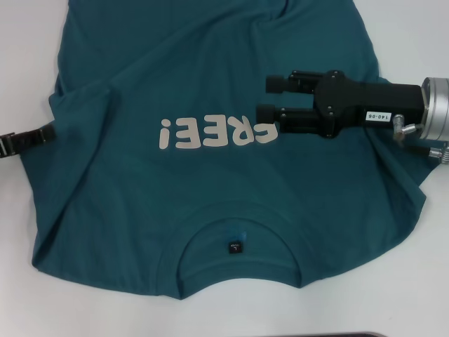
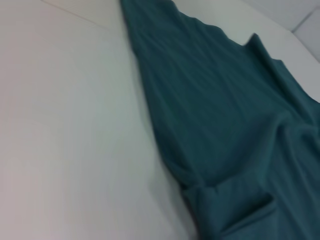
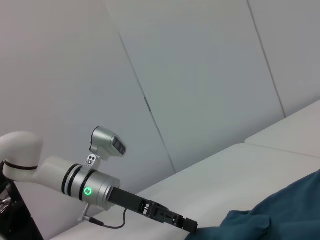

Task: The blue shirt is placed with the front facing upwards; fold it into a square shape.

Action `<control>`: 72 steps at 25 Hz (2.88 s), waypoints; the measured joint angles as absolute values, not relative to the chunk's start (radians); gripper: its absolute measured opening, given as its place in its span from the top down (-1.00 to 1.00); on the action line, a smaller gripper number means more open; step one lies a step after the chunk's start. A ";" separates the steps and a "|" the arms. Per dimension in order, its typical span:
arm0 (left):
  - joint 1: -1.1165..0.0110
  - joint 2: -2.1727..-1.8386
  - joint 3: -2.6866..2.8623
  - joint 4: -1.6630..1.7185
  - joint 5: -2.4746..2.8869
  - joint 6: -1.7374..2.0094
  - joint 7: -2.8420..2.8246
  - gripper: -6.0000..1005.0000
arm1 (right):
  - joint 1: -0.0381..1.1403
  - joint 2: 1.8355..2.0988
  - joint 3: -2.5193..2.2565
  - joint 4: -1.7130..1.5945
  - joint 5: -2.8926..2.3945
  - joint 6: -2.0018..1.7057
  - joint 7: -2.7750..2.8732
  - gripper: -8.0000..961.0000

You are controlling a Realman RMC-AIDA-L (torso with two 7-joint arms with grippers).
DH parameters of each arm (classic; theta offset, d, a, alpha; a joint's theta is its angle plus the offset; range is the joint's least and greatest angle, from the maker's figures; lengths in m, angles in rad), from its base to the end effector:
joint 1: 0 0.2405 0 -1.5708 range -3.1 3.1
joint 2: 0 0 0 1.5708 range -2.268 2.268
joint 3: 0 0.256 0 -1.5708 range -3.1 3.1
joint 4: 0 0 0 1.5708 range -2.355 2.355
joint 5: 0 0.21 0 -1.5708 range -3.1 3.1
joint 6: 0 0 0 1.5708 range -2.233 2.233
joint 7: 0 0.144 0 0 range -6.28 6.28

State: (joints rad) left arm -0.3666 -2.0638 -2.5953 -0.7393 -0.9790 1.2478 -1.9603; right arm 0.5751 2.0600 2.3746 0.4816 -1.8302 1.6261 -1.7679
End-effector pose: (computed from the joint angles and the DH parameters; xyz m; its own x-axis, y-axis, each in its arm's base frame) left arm -0.3696 0.3102 0.0411 0.3023 0.7431 0.5970 0.9527 -0.2156 -0.2141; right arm 0.2368 0.3231 -0.0184 0.6852 -0.3845 -0.6185 -0.4574 -0.8881 0.0455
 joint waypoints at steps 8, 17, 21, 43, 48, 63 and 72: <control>-0.367 -2.065 -2.598 -0.756 -0.988 1.255 -1.950 -0.41 | 0.574 2.060 2.375 0.482 -1.826 1.628 -1.768 -0.59; -0.384 -2.073 -2.592 -0.753 -0.983 1.188 -1.930 -0.41 | 0.572 2.060 2.375 0.482 -1.823 1.631 -1.768 -0.59; -0.391 -2.075 -2.588 -0.748 -0.982 1.174 -1.923 -0.41 | 0.572 2.059 2.375 0.482 -1.821 1.633 -1.767 -0.59; -0.383 -2.070 -2.568 -0.753 -0.954 1.260 -1.907 -0.40 | 0.573 2.057 2.375 0.482 -1.818 1.634 -1.768 -0.59; -0.387 -2.064 -2.568 -0.754 -0.954 1.313 -1.907 -0.40 | 0.572 2.057 2.375 0.482 -1.818 1.634 -1.768 -0.59; -0.355 -2.063 -2.612 -0.793 -0.957 1.280 -1.913 -0.40 | 0.569 2.058 2.375 0.481 -1.818 1.634 -1.770 -0.59; -0.344 -2.064 -2.622 -0.792 -0.955 1.249 -1.913 -0.40 | 0.569 2.059 2.375 0.482 -1.818 1.635 -1.770 -0.59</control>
State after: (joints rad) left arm -0.3437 -2.0644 -2.6216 -0.7917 -0.9546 1.2487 -1.9134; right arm 0.5691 2.0585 2.3745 0.4817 -1.8177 1.6347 -1.7700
